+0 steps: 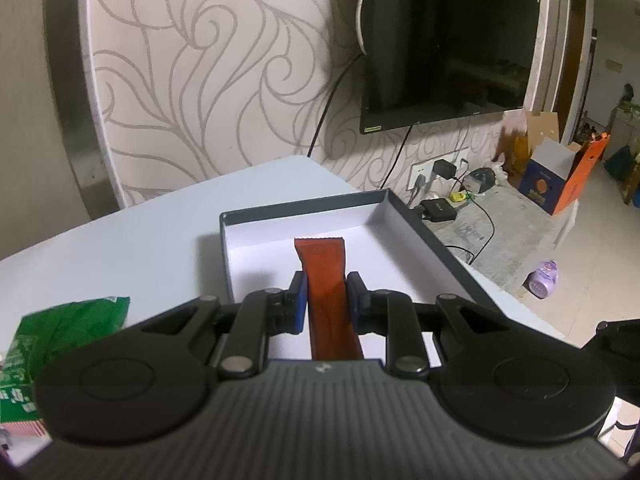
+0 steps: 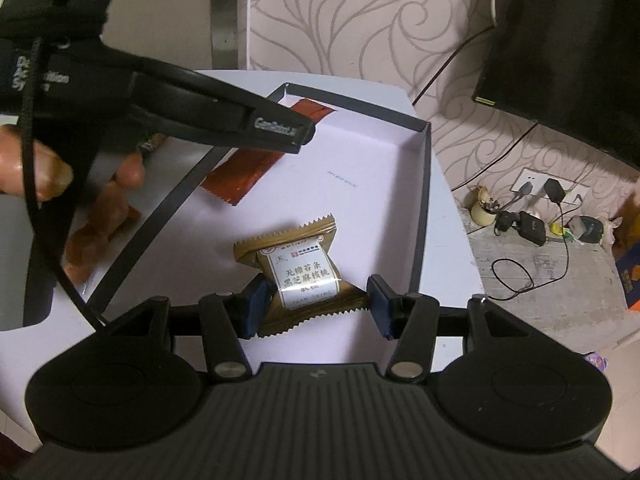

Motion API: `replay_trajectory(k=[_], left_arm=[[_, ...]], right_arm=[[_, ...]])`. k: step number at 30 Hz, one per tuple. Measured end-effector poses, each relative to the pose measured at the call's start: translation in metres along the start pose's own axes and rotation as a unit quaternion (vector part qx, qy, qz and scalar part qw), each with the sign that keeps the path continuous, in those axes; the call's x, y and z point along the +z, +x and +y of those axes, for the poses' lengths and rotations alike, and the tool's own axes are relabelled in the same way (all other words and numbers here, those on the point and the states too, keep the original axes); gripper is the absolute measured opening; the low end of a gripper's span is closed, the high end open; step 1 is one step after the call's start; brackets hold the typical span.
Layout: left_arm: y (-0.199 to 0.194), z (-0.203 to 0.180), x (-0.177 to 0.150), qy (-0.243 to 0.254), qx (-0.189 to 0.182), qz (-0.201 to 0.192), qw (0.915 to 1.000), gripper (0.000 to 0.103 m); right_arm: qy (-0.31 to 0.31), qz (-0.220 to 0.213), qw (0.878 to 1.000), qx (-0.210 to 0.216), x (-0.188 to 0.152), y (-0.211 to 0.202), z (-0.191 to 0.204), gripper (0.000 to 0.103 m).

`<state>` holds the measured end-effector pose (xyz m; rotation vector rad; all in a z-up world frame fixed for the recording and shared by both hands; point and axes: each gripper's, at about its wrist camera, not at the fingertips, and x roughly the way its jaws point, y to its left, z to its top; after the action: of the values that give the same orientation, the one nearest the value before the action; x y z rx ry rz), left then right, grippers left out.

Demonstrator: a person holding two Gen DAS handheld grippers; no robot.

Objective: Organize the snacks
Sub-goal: 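Carry both held snacks up and over the open black box, then open left gripper dropping orange stick while right gripper releases pastry into box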

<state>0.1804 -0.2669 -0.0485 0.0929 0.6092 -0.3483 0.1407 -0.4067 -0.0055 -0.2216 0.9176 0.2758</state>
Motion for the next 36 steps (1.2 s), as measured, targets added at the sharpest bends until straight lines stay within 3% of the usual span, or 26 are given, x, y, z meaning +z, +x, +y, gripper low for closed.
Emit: replay_trajectory(k=[7,17,24,26,28,30,34,36], left_arm=[[0.004,0.006,-0.002,-0.005,0.013,0.005,0.9999,0.025],[-0.001,0.009,-0.003,-0.013,0.004,0.006,0.9999,0.026],[-0.015,0.012,-0.008,-0.014,0.0,-0.003,0.9999,0.036],[-0.022,0.015,-0.009,-0.02,-0.003,-0.005,0.9998,0.044],[-0.032,0.019,-0.011,-0.028,0.002,-0.014,0.9995,0.06],[-0.044,0.023,-0.014,-0.037,0.006,-0.021,0.9991,0.068],[-0.07,0.042,-0.02,-0.062,0.015,-0.023,0.9977,0.083],[-0.083,0.053,-0.025,-0.069,0.023,-0.023,0.9971,0.083]], right_arm=[[-0.006,0.005,1.0,0.012,-0.002,0.004,0.003,0.059],[-0.009,0.005,1.0,0.008,-0.002,0.005,0.006,0.06],[0.006,0.004,1.0,0.008,-0.004,0.003,0.008,0.066],[0.007,-0.002,1.0,0.004,-0.003,-0.002,0.01,0.071],[0.01,-0.011,1.0,-0.001,-0.003,-0.008,0.012,0.075],[0.016,-0.021,1.0,-0.006,-0.001,-0.014,0.014,0.077],[0.029,-0.039,0.999,-0.012,0.003,-0.025,0.02,0.077],[0.035,-0.048,0.998,-0.014,0.005,-0.03,0.025,0.078]])
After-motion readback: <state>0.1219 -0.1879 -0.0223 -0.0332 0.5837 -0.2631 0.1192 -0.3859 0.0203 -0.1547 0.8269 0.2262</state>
